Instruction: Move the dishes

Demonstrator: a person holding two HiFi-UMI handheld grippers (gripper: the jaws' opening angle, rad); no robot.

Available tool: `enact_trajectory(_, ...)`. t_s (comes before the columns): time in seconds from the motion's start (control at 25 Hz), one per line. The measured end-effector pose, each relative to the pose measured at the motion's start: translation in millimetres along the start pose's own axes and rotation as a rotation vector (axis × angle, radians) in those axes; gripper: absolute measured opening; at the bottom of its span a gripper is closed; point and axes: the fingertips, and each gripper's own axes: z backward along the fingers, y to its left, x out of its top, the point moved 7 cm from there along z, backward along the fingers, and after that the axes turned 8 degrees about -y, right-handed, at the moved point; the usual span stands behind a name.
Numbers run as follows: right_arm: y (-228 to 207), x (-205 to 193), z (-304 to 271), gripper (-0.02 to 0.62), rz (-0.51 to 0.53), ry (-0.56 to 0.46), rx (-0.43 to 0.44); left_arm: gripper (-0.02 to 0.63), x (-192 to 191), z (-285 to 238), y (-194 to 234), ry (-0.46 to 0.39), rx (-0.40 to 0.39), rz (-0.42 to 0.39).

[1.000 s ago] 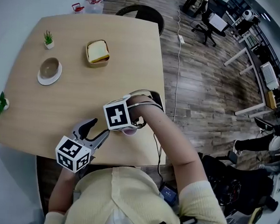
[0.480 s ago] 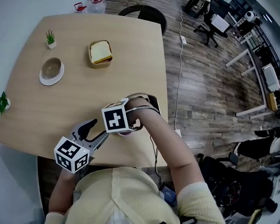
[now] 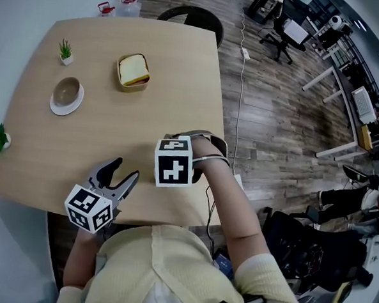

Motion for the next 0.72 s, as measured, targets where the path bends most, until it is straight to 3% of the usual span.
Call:
enact_trajectory(0.2, 4, -1, 29, 0.107, -0.058, -0.213, -0.146, 0.255, 9, 3, 10, -0.025, 0.046, -0.038)
enact_trajectory(0.48, 2, -12, 54, 0.079, -0.257, -0.55, -0.361, 0.255, 17, 2, 29, -0.028, 0.121, -0.06)
enact_trajectory(0.72, 0, -15, 59, 0.077, -0.405, -0.762, -0.461, 0.255, 25, -5, 45, 0.033, 0.184, -0.19)
